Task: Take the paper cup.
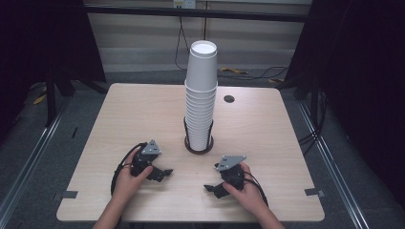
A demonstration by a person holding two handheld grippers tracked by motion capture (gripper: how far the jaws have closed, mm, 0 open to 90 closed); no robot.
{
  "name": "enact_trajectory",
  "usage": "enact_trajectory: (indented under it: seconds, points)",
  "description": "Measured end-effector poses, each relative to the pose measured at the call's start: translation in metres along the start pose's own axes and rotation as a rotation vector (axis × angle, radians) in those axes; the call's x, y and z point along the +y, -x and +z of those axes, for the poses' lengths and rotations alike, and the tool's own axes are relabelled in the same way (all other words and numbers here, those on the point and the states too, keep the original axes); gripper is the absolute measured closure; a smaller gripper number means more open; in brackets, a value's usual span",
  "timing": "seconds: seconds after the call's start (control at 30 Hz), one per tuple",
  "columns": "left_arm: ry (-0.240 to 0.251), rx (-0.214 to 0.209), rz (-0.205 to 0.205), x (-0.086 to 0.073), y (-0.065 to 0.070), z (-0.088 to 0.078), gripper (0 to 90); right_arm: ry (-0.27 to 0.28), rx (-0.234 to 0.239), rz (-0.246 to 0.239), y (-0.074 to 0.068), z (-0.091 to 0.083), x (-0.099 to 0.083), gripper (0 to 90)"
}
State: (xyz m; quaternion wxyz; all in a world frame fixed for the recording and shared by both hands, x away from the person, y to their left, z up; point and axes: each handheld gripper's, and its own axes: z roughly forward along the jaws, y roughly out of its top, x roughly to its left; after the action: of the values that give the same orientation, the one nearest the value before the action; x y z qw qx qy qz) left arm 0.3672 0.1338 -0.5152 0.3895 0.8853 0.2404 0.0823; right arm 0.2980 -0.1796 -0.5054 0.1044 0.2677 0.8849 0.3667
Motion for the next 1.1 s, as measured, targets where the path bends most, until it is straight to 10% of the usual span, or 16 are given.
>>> enact_trajectory:
  seconds: [0.67, 1.1]
  points:
    - [-0.058, 0.029, -0.036, -0.006, 0.005, -0.015, 6.8, 0.001, 0.0, 0.007, 0.0, 0.001, 0.001, 12.1]
    - [-0.007, -0.014, -0.061, 0.029, 0.0, -0.048, 10.6, 0.005, 0.002, 0.055, 0.008, -0.009, 0.0, 16.7]
